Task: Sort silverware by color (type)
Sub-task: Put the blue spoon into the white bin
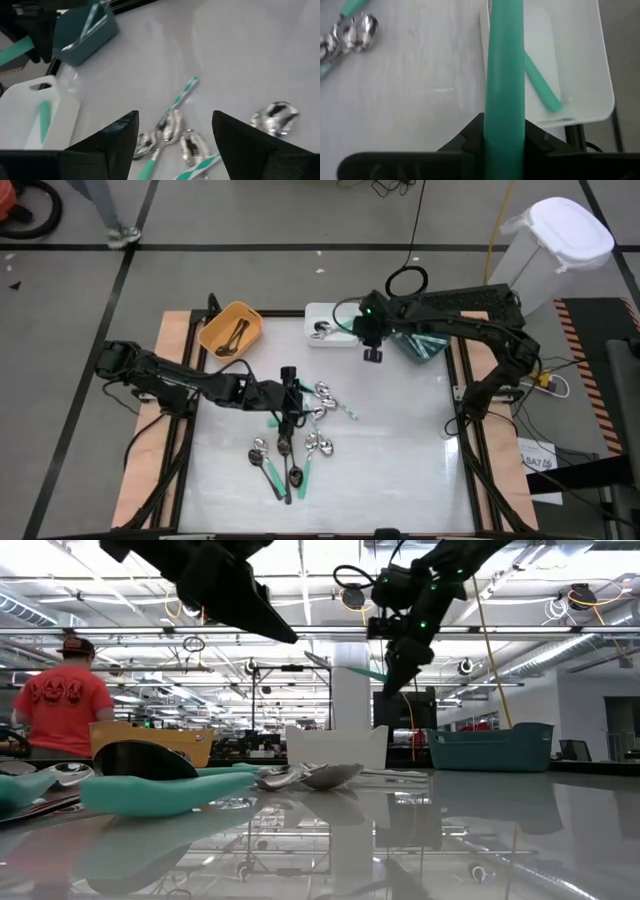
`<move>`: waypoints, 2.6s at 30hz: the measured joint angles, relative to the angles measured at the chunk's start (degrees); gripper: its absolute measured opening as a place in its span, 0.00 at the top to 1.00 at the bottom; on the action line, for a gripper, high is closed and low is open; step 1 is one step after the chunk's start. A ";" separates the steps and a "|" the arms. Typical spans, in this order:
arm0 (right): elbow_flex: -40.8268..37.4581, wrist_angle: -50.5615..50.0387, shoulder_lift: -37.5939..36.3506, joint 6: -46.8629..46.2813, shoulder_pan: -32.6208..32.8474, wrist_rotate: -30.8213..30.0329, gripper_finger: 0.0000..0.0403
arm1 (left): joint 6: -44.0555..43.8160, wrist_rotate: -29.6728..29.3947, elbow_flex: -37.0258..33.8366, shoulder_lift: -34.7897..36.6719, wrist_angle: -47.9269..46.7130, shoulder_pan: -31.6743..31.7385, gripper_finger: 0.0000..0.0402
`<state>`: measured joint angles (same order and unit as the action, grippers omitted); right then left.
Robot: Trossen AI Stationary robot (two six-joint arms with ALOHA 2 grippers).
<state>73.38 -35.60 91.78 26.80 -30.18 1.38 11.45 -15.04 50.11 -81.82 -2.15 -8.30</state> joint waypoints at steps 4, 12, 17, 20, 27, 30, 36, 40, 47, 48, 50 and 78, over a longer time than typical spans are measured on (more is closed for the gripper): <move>6.13 -3.30 5.19 0.90 -1.99 3.71 0.83 | 0.03 1.42 0.00 0.00 -0.26 1.88 0.37; 19.88 -14.11 16.12 -1.16 -3.55 4.44 0.83 | -1.43 4.69 -0.02 0.00 -3.66 2.80 0.37; 27.77 -19.94 21.60 -5.17 -3.65 2.85 0.83 | -0.83 4.81 -3.90 -0.02 0.19 3.88 0.37; 31.82 -23.67 24.15 -7.20 -3.66 1.27 0.83 | -1.30 4.80 -7.77 -0.04 4.60 5.80 0.37; 36.37 -29.28 27.94 -9.55 -3.98 -2.77 0.83 | -3.02 4.80 -9.51 -0.07 5.08 8.55 0.37; 36.51 -31.10 28.51 -9.64 -4.04 -3.20 0.83 | -2.76 5.59 -9.51 -0.07 5.51 8.55 0.37; 36.53 -30.28 28.86 -9.20 -4.04 -3.27 0.83 | -2.09 6.09 -9.51 -0.07 5.72 8.55 0.37; 36.53 -26.27 28.84 -8.74 -4.04 -3.27 0.83 | -2.09 6.09 -9.51 -0.07 6.23 8.55 0.37; 36.53 -25.48 29.13 -9.41 -4.03 -3.33 0.83 | -2.46 6.09 -9.51 -0.07 6.34 8.55 0.37; 36.53 -25.53 29.44 -9.46 -4.09 -3.42 0.83 | -2.48 6.09 -9.51 -0.07 6.34 8.55 0.37; 36.53 -25.54 30.20 -9.46 -4.11 -4.60 0.83 | -2.48 6.09 -9.51 -0.07 6.34 8.55 0.37; 36.51 -25.50 32.62 -8.52 -3.34 -8.74 0.80 | -2.28 6.09 -9.44 -0.04 6.29 8.55 0.37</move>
<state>109.89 -61.10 124.40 18.28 -33.51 -7.36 9.17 -8.95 40.66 -81.87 4.14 0.25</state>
